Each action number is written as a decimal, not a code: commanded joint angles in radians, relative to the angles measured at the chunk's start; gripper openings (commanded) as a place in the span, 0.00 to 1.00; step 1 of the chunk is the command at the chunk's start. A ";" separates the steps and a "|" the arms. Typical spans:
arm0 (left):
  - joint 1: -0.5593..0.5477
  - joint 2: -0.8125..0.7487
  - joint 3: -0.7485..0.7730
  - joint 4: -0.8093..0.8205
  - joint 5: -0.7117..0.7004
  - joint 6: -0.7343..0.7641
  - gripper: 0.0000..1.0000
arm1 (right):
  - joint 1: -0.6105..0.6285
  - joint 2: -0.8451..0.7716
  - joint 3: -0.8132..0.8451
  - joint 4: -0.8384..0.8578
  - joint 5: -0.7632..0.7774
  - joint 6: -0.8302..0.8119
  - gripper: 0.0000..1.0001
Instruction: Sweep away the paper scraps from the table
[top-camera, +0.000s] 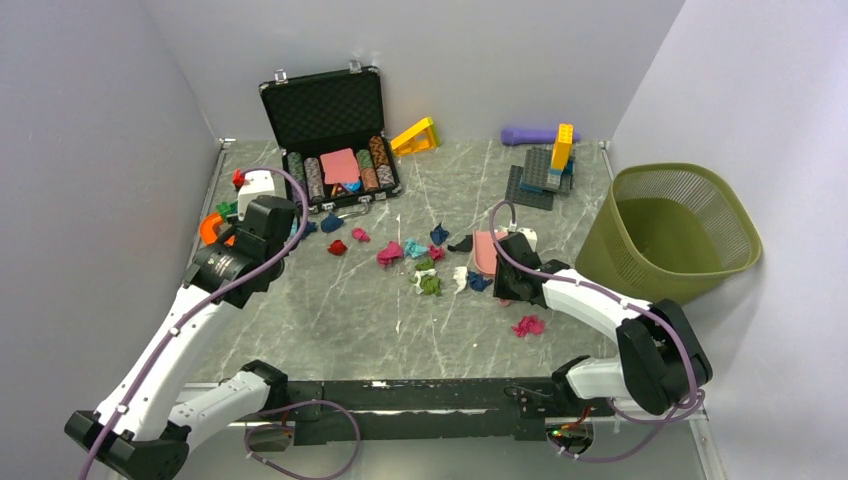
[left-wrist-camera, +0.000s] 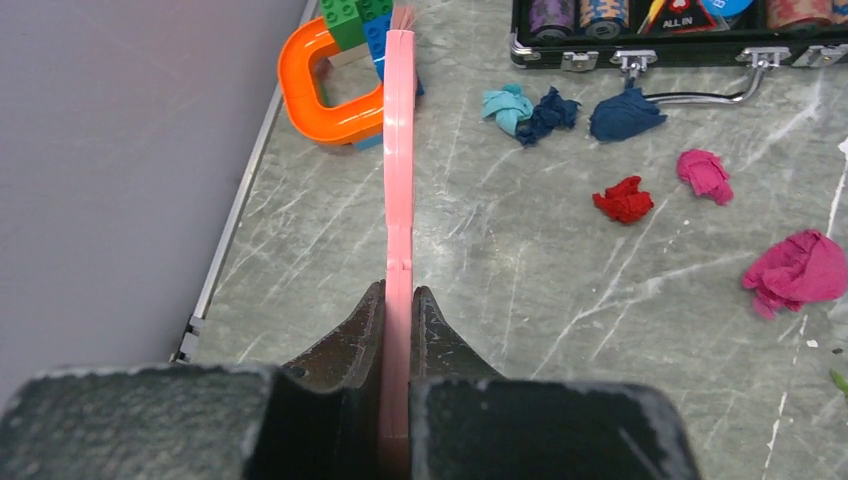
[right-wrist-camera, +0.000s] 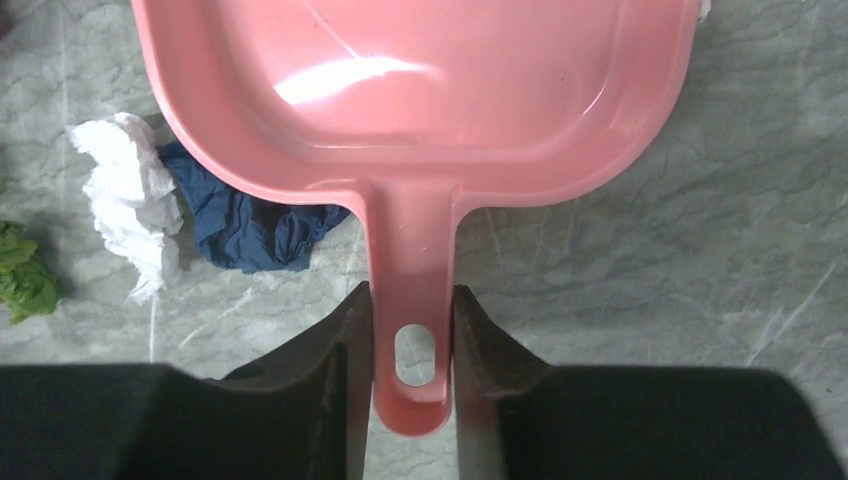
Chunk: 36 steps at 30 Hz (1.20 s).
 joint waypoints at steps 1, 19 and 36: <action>0.012 0.008 0.049 0.024 -0.064 0.045 0.00 | -0.002 -0.072 0.023 -0.002 -0.022 -0.025 0.25; 0.030 0.093 0.052 0.081 -0.082 0.203 0.00 | 0.255 -0.256 0.115 -0.148 -0.230 -0.137 0.23; 0.087 0.686 0.267 -0.035 0.091 0.271 0.00 | 0.327 -0.436 0.122 -0.153 -0.316 -0.208 0.22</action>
